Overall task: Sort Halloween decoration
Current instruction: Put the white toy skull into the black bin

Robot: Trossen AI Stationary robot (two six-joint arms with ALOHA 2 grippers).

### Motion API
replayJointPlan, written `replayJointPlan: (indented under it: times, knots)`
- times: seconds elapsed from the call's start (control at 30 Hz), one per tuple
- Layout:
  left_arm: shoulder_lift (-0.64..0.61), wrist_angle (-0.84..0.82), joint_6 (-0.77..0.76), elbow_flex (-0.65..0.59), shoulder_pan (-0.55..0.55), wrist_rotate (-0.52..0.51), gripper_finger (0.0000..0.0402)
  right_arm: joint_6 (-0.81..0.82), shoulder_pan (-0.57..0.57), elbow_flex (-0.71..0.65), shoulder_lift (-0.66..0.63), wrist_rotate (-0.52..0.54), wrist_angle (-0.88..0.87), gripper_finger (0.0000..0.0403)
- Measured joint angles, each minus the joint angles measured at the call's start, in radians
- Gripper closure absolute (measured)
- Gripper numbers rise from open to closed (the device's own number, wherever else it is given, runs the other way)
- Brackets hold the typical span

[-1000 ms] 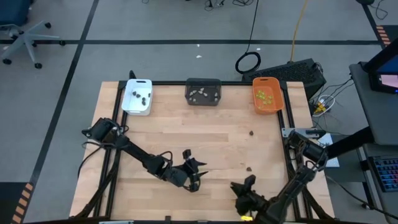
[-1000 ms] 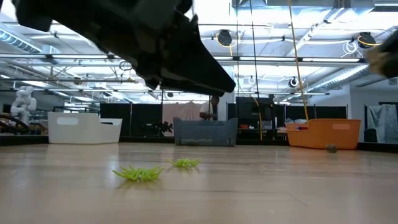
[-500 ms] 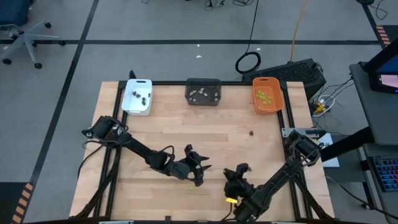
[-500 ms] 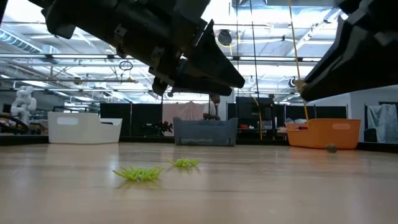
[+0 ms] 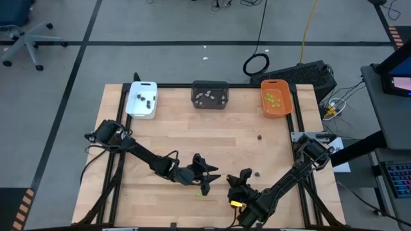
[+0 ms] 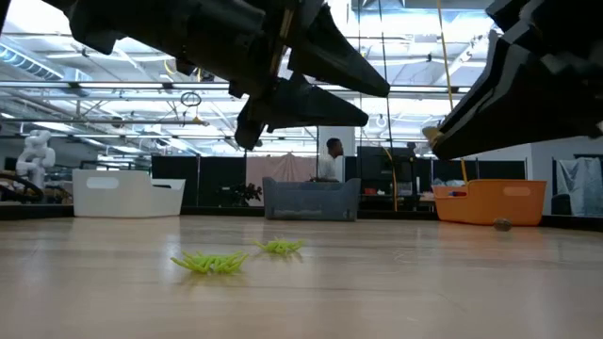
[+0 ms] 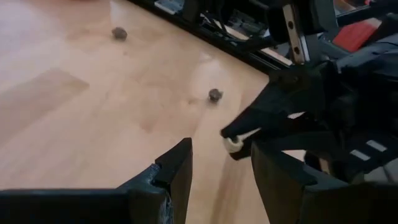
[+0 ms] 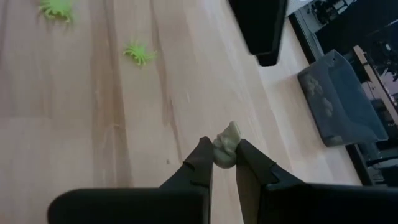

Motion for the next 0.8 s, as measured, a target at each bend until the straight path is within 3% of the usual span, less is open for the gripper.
replayJointPlan:
  times: [0.23,0.8]
  knots:
    - [0.000,-0.005,-0.140,0.000,0.001,0.000,0.0240,-0.003,-0.028,0.000,0.000,0.000,0.052,0.0383]
    - [0.005,-0.029,-0.106,0.000,-0.002,-0.026,0.0240,-0.003,-0.070,0.000,0.000,0.028,0.146,0.0383]
